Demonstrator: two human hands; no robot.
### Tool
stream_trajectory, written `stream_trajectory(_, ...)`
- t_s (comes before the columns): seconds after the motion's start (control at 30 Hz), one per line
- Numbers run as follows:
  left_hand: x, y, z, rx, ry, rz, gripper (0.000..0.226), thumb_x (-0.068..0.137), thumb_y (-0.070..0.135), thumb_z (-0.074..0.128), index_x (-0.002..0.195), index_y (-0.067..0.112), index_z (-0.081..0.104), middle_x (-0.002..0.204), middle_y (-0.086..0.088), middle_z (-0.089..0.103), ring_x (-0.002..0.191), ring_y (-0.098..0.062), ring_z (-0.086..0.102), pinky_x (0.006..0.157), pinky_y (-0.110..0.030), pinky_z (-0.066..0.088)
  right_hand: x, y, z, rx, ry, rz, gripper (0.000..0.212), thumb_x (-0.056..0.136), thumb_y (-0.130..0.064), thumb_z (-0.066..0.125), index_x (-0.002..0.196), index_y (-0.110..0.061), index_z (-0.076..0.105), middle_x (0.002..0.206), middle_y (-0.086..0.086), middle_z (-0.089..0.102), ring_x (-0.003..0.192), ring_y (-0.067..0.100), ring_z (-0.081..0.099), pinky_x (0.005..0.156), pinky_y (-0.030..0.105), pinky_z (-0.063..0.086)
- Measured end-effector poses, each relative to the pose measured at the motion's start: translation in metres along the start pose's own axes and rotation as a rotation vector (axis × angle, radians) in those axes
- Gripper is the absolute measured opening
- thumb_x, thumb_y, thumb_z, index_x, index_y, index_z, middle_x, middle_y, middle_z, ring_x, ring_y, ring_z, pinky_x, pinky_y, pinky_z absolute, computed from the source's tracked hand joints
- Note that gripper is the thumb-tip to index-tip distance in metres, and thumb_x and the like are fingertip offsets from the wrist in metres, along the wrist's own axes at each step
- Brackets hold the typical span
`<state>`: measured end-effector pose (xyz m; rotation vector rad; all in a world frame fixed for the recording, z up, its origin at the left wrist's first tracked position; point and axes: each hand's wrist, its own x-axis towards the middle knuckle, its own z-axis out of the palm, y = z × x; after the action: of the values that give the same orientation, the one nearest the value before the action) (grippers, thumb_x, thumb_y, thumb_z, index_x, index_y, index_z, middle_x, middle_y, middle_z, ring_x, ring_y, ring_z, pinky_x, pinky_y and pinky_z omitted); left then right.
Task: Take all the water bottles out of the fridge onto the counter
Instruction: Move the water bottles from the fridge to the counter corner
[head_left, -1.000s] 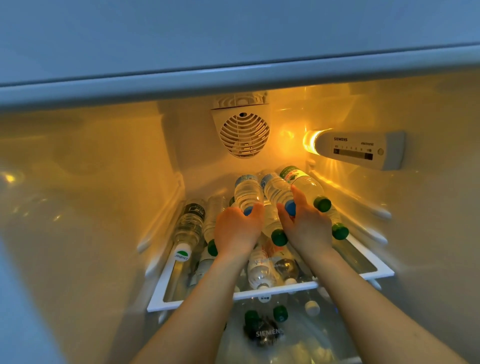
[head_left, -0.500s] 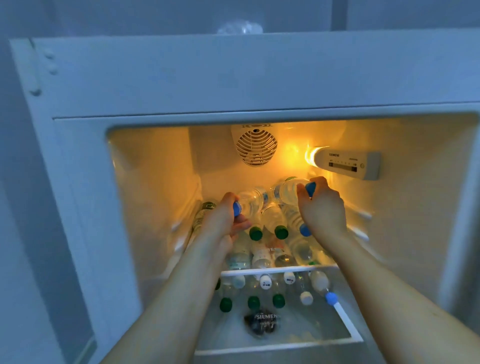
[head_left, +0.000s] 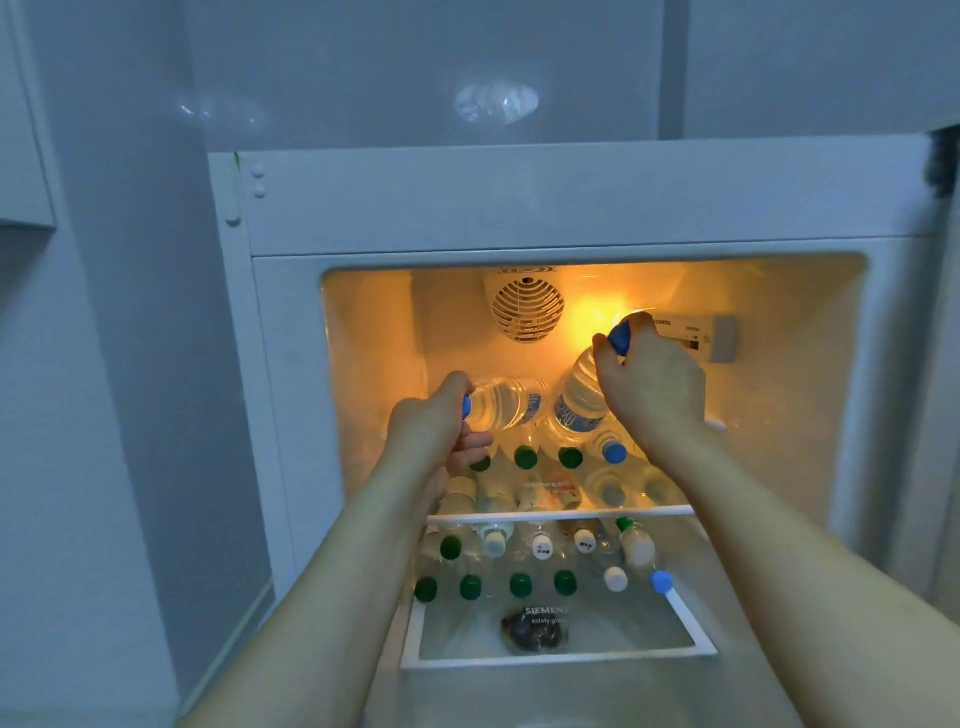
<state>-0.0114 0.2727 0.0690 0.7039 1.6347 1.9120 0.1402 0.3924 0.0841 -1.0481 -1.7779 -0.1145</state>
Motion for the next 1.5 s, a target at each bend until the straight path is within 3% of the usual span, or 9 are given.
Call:
stream_trajectory(0.1,-0.008,0.014,-0.011,0.242,0.131,0.254,0.037,0.08,0.037,0.06,0.079,0.0,0.063,0.054,-0.011,0.061,0.054,-0.03,0.07,0.06,-0.038,0.061,0.001,-0.013,-0.013,-0.042,0.023,-0.04,0.035,0.097,-0.041,0.043,0.116,-0.013,0.052,0.098,0.012,0.065,0.084,0.033,0.061,0.07,0.035,0.046)
stream_trajectory(0.17,-0.017,0.026,-0.018,0.503,0.209,0.471,0.04,0.078,0.04,0.056,0.058,0.005,0.056,0.048,-0.011,0.058,0.056,-0.033,0.067,0.059,-0.038,0.054,0.003,-0.021,-0.024,-0.066,0.031,-0.057,0.037,0.095,-0.041,0.045,0.114,-0.012,0.055,0.1,0.013,0.066,0.086,0.035,0.061,0.068,0.033,0.041)
stream_trajectory(0.23,-0.027,0.036,-0.025,0.709,0.239,0.618,0.041,0.079,0.039,0.053,0.054,0.006,0.048,0.053,-0.015,0.058,0.059,-0.034,0.061,0.053,-0.036,0.045,0.004,-0.031,-0.036,-0.076,0.015,-0.06,0.037,0.092,-0.041,0.047,0.112,-0.011,0.058,0.099,0.013,0.066,0.086,0.035,0.06,0.067,0.032,0.038)
stream_trajectory(0.33,-0.044,0.042,-0.037,0.918,0.223,0.692,0.042,0.081,0.037,0.053,0.054,0.008,0.04,0.052,-0.007,0.044,0.051,-0.025,0.04,0.045,-0.03,0.025,-0.001,-0.047,-0.051,-0.116,-0.066,-0.064,0.035,0.087,-0.042,0.051,0.102,-0.011,0.061,0.088,0.009,0.06,0.079,0.031,0.053,0.066,0.031,0.036)
stream_trajectory(0.47,-0.072,0.035,-0.056,1.142,0.2,0.743,0.042,0.079,0.044,0.055,0.055,0.012,0.043,0.056,-0.004,0.044,0.051,-0.019,0.037,0.048,-0.028,0.025,-0.024,-0.072,-0.061,-0.129,-0.186,-0.092,0.032,0.081,-0.043,0.055,0.087,-0.012,0.061,0.083,0.007,0.06,0.075,0.03,0.053,0.061,0.03,0.034)
stream_trajectory(0.77,-0.133,0.035,-0.143,1.155,0.189,0.635,0.047,0.076,0.043,0.056,0.053,0.012,0.03,0.05,-0.003,0.027,0.051,-0.023,0.029,0.047,-0.028,0.019,-0.098,-0.125,-0.091,-0.003,-0.373,-0.106,0.034,0.081,-0.044,0.056,0.087,-0.011,0.061,0.08,0.006,0.062,0.077,0.029,0.058,0.063,0.032,0.044)
stream_trajectory(1.07,-0.215,0.021,-0.225,1.185,0.286,0.372,0.041,0.073,0.04,0.059,0.053,0.011,0.038,0.052,-0.004,0.036,0.052,-0.024,0.034,0.046,-0.026,0.023,-0.176,-0.165,-0.117,0.082,-0.58,-0.242,0.032,0.079,-0.047,0.058,0.079,-0.015,0.055,0.072,0.001,0.055,0.069,0.024,0.054,0.052,0.029,0.032)
stream_trajectory(1.23,-0.282,0.026,-0.271,1.295,0.431,0.238,0.041,0.074,0.042,0.059,0.055,0.01,0.041,0.055,-0.005,0.037,0.055,-0.026,0.036,0.045,-0.027,0.024,-0.213,-0.209,-0.133,0.249,-0.708,-0.374,0.031,0.076,-0.044,0.058,0.08,-0.014,0.056,0.073,0.002,0.057,0.072,0.024,0.055,0.057,0.032,0.04)
stream_trajectory(1.5,-0.399,0.025,-0.328,1.371,0.728,-0.012,0.045,0.079,0.043,0.056,0.058,0.01,0.034,0.057,-0.007,0.036,0.057,-0.027,0.036,0.047,-0.028,0.024,-0.289,-0.282,-0.155,0.468,-0.906,-0.605,0.028,0.078,-0.043,0.059,0.079,-0.017,0.049,0.075,-0.001,0.053,0.079,0.028,0.053,0.059,0.031,0.034)
